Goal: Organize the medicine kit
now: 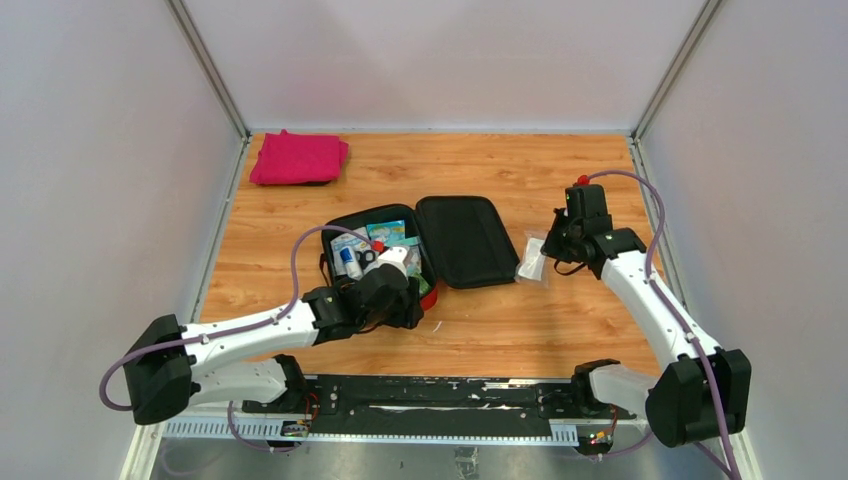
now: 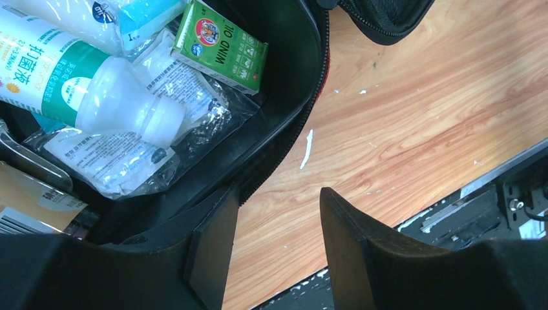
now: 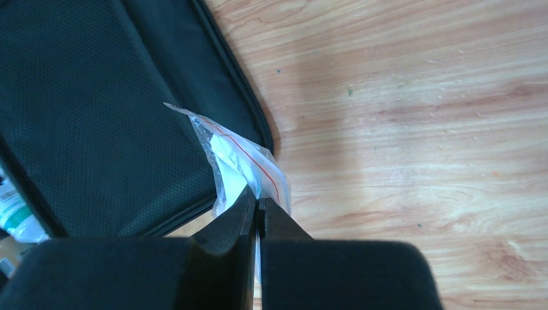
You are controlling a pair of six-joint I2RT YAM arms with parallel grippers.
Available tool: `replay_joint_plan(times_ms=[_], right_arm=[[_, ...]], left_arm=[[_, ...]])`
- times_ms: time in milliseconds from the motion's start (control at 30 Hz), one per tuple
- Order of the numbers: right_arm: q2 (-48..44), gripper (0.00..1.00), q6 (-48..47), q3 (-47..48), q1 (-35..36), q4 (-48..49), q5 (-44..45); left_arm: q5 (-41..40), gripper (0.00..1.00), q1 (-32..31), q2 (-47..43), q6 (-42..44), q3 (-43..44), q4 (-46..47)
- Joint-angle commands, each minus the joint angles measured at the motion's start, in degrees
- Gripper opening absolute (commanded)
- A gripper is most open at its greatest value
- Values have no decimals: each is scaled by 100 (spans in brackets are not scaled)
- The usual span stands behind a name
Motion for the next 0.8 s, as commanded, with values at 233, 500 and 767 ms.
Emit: replay_joint_plan(times_ms=[233, 500, 767], right_arm=[[15, 0, -129, 112, -100, 169, -339], [202, 0, -129, 106, -98, 170, -513], [218, 0, -195, 38, -99, 171, -733]], left_arm=[[-511, 57, 658, -103, -638, -637, -1125], [-1174, 65, 1464, -1234, -836, -829, -2407], [-1170, 71, 1484, -2031, -761, -351, -2569]])
